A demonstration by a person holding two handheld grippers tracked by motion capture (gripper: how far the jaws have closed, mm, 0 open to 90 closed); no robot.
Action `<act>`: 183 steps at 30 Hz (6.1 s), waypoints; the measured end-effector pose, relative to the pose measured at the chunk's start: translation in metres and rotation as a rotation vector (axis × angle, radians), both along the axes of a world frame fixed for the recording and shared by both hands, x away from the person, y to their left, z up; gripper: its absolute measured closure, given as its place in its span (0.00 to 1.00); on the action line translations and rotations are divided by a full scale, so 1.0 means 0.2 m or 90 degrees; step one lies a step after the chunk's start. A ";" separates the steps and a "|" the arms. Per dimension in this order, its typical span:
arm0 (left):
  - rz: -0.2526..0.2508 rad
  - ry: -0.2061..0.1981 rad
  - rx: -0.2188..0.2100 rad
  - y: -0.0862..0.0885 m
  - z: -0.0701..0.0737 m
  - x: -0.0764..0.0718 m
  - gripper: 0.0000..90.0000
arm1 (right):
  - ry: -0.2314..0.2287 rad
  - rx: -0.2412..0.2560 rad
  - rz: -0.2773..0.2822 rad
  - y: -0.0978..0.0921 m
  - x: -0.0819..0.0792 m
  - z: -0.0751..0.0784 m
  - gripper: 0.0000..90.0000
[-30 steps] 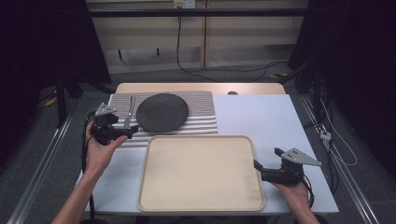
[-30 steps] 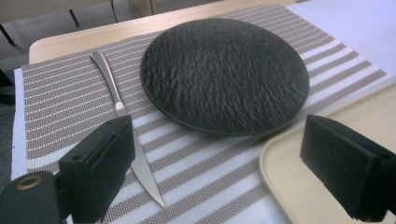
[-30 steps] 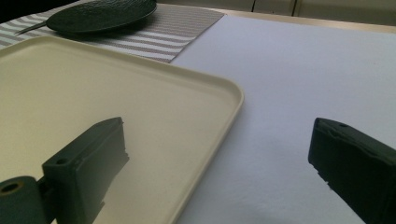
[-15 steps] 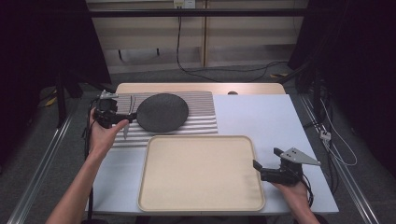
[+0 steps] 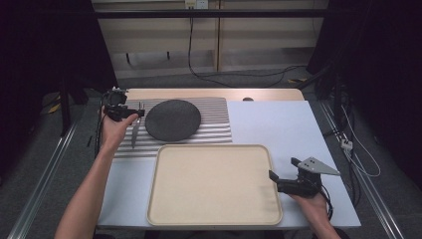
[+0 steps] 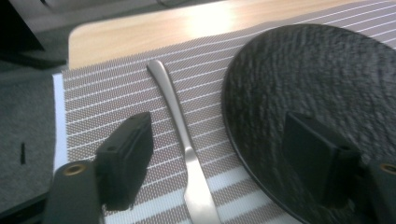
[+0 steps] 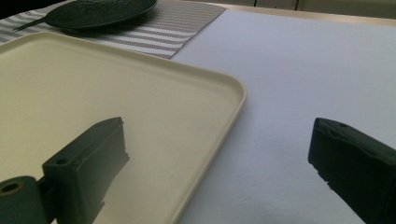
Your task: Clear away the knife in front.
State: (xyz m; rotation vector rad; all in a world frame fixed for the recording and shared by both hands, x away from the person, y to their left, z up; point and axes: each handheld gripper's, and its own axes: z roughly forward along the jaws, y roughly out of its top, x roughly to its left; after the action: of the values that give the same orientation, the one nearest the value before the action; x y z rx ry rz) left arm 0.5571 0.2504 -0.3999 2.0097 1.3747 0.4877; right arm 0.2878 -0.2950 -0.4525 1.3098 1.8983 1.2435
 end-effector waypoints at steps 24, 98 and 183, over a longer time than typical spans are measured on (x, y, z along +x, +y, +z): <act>0.065 0.086 0.028 -0.01 -0.25 0.20 0.80 | 0.002 -0.005 -0.003 0.00 0.00 -0.01 0.05; 0.020 0.081 0.019 0.00 -0.06 0.09 0.89 | 0.008 -0.007 0.001 0.00 0.01 -0.01 0.05; -0.252 0.022 -0.020 -0.59 0.11 -0.76 0.89 | 0.002 -0.007 0.011 0.02 0.00 0.00 0.05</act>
State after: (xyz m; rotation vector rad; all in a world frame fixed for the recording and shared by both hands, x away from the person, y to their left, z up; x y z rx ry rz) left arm 0.4042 0.1316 -0.3772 2.2003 0.9594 0.2517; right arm 0.2883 -0.2908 -0.4517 1.2928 1.9192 1.2388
